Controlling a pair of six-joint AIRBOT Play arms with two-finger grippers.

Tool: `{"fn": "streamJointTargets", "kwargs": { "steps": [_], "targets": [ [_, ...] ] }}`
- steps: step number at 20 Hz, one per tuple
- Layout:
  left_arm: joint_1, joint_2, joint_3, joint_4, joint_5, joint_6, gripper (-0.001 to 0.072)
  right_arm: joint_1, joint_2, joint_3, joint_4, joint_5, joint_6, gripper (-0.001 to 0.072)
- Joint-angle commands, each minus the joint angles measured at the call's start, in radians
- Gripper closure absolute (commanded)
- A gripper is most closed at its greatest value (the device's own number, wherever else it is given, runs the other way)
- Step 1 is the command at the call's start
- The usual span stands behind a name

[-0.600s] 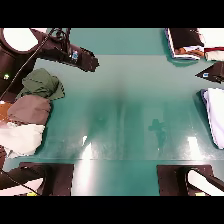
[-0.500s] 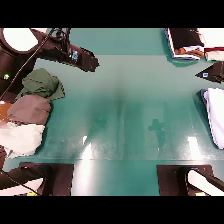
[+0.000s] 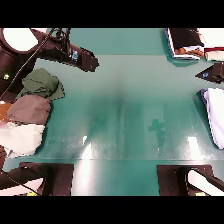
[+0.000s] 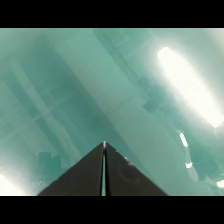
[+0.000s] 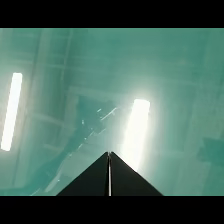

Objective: Fold the shirts.

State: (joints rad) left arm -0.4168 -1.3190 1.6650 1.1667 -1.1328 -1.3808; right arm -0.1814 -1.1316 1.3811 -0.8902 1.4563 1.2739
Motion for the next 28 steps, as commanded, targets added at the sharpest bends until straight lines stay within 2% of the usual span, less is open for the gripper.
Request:
{"fn": "streamJointTargets", "kwargs": {
  "steps": [1,3,4,5,6,7,8,10,15,18,23,24,25,26,28],
  "targets": [
    [0.0,0.001,0.0,-0.006,0.054,-0.001,0.067,0.001,0.001,0.0,0.0,0.019,0.0,0.069],
    [0.004,0.001,0.002,0.024,0.108,0.002,0.0668,0.001,0.001,0.0,0.0,0.022,0.0,0.069],
    [0.022,0.004,0.008,0.103,0.093,-0.001,0.0667,0.001,0.001,0.0,0.0,0.023,0.0,0.0691],
    [0.054,0.008,0.013,0.201,0.068,-0.029,0.0545,0.001,0.001,0.0,0.0,0.028,0.0,0.069],
    [0.099,0.009,0.016,0.295,0.044,-0.088,0.0281,0.001,0.001,0.0,0.0,0.032,0.0,0.0691],
    [0.16,0.009,0.014,0.373,0.019,-0.155,0.01,0.001,0.001,0.0,0.0,0.037,0.0,0.069],
    [0.22,0.005,0.012,0.412,-0.008,-0.187,0.0082,0.001,0.001,0.0,0.0,0.042,0.0,0.069],
    [0.341,-0.011,-0.021,0.422,-0.012,-0.192,0.0082,0.001,0.001,0.0,0.001,0.045,0.0,0.069],
    [0.539,-0.101,-0.227,0.419,0.121,-0.195,0.0081,0.001,0.001,-0.001,0.001,0.055,0.001,0.069],
    [0.586,-0.221,-0.29,0.397,0.204,-0.194,0.0081,0.001,0.001,-0.002,0.001,0.054,0.001,0.0691],
    [0.586,-0.348,-0.29,0.382,0.259,-0.191,0.0085,0.001,0.001,-0.048,0.01,0.056,0.013,0.069],
    [0.586,-0.346,-0.284,0.382,0.259,-0.191,0.0213,0.001,0.001,-0.053,0.009,0.056,0.013,0.069],
    [0.586,-0.344,-0.27,0.382,0.248,-0.191,0.0505,0.001,0.001,-0.053,0.009,0.056,0.013,0.0691],
    [0.586,-0.34,-0.249,0.382,0.233,-0.191,0.0657,0.001,0.002,-0.053,0.01,0.051,0.013,0.069],
    [0.586,-0.321,-0.183,0.382,0.16,-0.19,0.0671,0.001,0.019,-0.053,0.01,0.03,0.018,0.0691]
  ]
}}
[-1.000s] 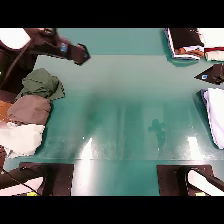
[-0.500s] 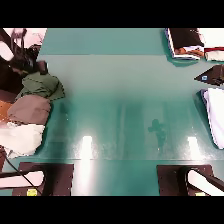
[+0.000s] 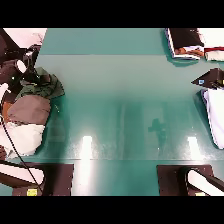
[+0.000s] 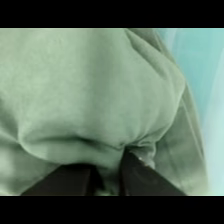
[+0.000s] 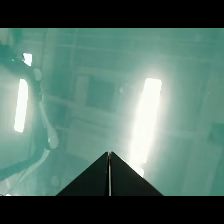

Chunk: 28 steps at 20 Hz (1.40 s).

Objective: Fold the shirts.

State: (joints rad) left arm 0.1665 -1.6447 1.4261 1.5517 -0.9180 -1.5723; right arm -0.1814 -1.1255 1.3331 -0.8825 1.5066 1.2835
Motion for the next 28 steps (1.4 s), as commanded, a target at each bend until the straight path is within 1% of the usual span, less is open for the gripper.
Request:
{"fn": "streamJointTargets", "kwargs": {
  "steps": [1,4,6,8,10,12,14,15,18,21,22,23,24,25,26,28],
  "targets": [
    [0.0,0.029,0.094,-0.004,-0.085,0.003,0.0671,0.001,0.03,-0.005,0.002,-0.042,0.023,0.0691],
    [-0.031,0.182,0.217,-0.011,-0.131,0.069,0.0672,-0.002,0.09,0.037,0.001,-0.121,0.037,0.069],
    [-0.083,0.309,0.309,-0.056,-0.212,0.117,0.0672,-0.001,0.104,0.127,0.003,-0.153,0.053,0.0691],
    [-0.158,0.42,0.391,-0.133,-0.304,0.164,0.0672,-0.001,0.088,0.237,0.026,-0.157,0.053,0.069],
    [-0.258,0.504,0.436,-0.193,-0.36,0.197,0.0671,-0.001,0.052,0.343,0.027,-0.149,0.053,0.069],
    [-0.363,0.554,0.439,-0.227,-0.407,0.196,0.0671,-0.001,0.01,0.428,0.027,-0.132,0.053,0.069],
    [-0.472,0.547,0.433,-0.228,-0.473,0.194,0.0671,0.001,-0.028,0.492,0.027,-0.108,0.054,0.0691],
    [-0.525,0.535,0.413,-0.229,-0.476,0.192,0.0671,0.008,-0.041,0.514,0.027,-0.091,0.054,0.069],
    [-0.655,0.466,0.321,-0.237,-0.422,0.193,0.0671,0.035,-0.069,0.545,0.026,-0.052,0.053,0.0691],
    [-0.742,0.338,0.237,-0.263,-0.354,0.195,0.067,0.065,-0.068,0.527,0.024,-0.042,0.053,0.069],
    [-0.751,0.29,0.232,-0.262,-0.332,0.204,0.0637,0.073,-0.068,0.519,0.024,-0.037,0.053,0.0691],
    [-0.75,0.246,0.232,-0.261,-0.312,0.213,0.0273,0.078,-0.068,0.508,0.024,-0.035,0.053,0.0691],
    [-0.742,0.219,0.232,-0.247,-0.301,0.21,-0.0013,0.085,-0.068,0.497,0.023,-0.029,0.053,0.069],
    [-0.724,0.207,0.232,-0.243,-0.308,0.212,0.0063,0.085,-0.068,0.487,0.023,-0.02,0.053,0.0691],
    [-0.697,0.209,0.233,-0.242,-0.329,0.212,0.0062,0.085,-0.068,0.476,0.023,-0.018,0.053,0.069],
    [-0.615,0.229,0.243,-0.239,-0.417,0.212,0.0062,0.085,-0.068,0.449,0.023,-0.021,0.053,0.069]
  ]
}}
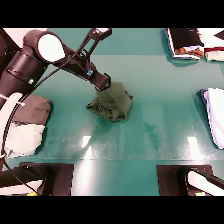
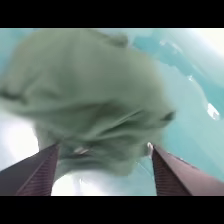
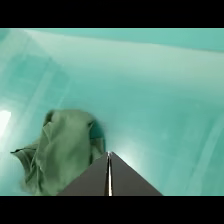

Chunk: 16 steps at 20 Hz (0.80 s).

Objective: Fold the shirts.

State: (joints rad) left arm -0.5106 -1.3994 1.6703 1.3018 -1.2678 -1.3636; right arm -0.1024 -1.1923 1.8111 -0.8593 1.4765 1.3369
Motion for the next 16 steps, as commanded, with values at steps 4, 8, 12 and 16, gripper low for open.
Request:
{"fn": "streamJointTargets", "kwargs": {
  "steps": [4,8,12,16],
  "targets": [
    [0.242,0.024,-0.149,-0.075,-0.108,0.003,0.0063,-0.005,-0.001,-0.079,0.0,0.008,-0.001,0.069],
    [0.293,0.022,-0.491,-0.211,0.08,0.029,0.0063,-0.005,-0.001,-0.125,0.001,-0.004,-0.001,0.0691],
    [0.293,-0.009,-0.671,-0.334,0.341,0.039,0.0062,-0.005,-0.001,-0.175,0.003,-0.027,-0.001,0.069],
    [0.292,-0.073,-0.674,-0.549,0.406,0.136,0.0063,-0.005,-0.001,-0.206,0.002,-0.037,-0.001,0.0691]
  ]
}}
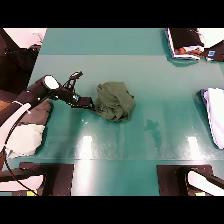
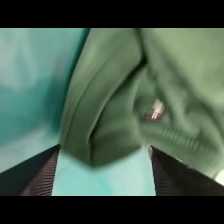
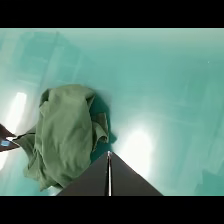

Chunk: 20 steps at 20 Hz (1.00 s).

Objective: Fold the shirts.

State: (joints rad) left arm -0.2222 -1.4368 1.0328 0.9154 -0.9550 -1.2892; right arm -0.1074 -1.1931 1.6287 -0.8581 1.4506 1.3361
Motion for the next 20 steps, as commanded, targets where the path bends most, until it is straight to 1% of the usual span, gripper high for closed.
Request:
{"fn": "streamJointTargets", "kwargs": {
  "steps": [1,2,3,4,5,7,8,9,10,11,13,16,18,19,20],
  "targets": [
    [0.004,-0.044,-0.036,-0.192,0.096,0.077,0.0064,0.0,0.0,-0.031,0.001,-0.012,0.0,0.0691],
    [0.004,-0.049,-0.037,-0.193,0.103,0.077,0.0068,0.0,0.0,-0.037,0.001,-0.011,0.0,0.0691],
    [0.004,-0.05,-0.037,-0.191,0.107,0.076,0.0255,0.0,0.0,-0.048,0.002,-0.014,0.0,0.069],
    [0.004,-0.05,-0.036,-0.192,0.11,0.076,0.0501,0.0,0.0,-0.058,0.002,-0.017,0.0,0.069],
    [0.004,-0.05,-0.036,-0.191,0.11,0.078,0.0667,0.001,0.0,-0.071,0.002,-0.02,0.0,0.069],
    [0.007,-0.044,-0.024,-0.169,0.106,0.074,0.0671,0.014,0.0,-0.107,0.001,-0.04,0.0,0.069],
    [0.011,-0.032,-0.003,-0.113,0.102,0.055,0.0672,0.031,-0.001,-0.134,0.001,-0.053,-0.001,0.0683],
    [0.013,-0.015,0.024,-0.042,0.1,0.031,0.0672,0.055,-0.001,-0.168,0.0,-0.073,-0.001,0.0582],
    [0.012,0.007,0.059,0.039,0.092,0.008,0.0671,0.083,-0.002,-0.212,-0.001,-0.103,-0.001,0.033],
    [0.012,0.029,0.095,0.098,0.079,0.003,0.0671,0.115,-0.01,-0.254,0.0,-0.139,-0.001,0.0197],
    [0.012,0.067,0.172,0.179,0.045,0.004,0.0671,0.192,-0.063,-0.319,0.002,-0.182,-0.001,0.0198],
    [0.012,0.094,0.242,0.203,0.008,0.006,0.067,0.331,-0.209,-0.34,0.005,-0.235,-0.013,0.0198],
    [0.012,0.096,0.254,0.203,0.0,0.006,0.0671,0.415,-0.321,-0.294,0.006,-0.306,-0.035,0.0198],
    [0.012,0.096,0.254,0.203,-0.01,0.006,0.067,0.446,-0.38,-0.253,0.032,-0.326,-0.043,0.0197],
    [0.012,0.096,0.254,0.203,-0.02,0.006,0.067,0.469,-0.443,-0.201,0.093,-0.331,-0.064,0.0197]
  ]
}}
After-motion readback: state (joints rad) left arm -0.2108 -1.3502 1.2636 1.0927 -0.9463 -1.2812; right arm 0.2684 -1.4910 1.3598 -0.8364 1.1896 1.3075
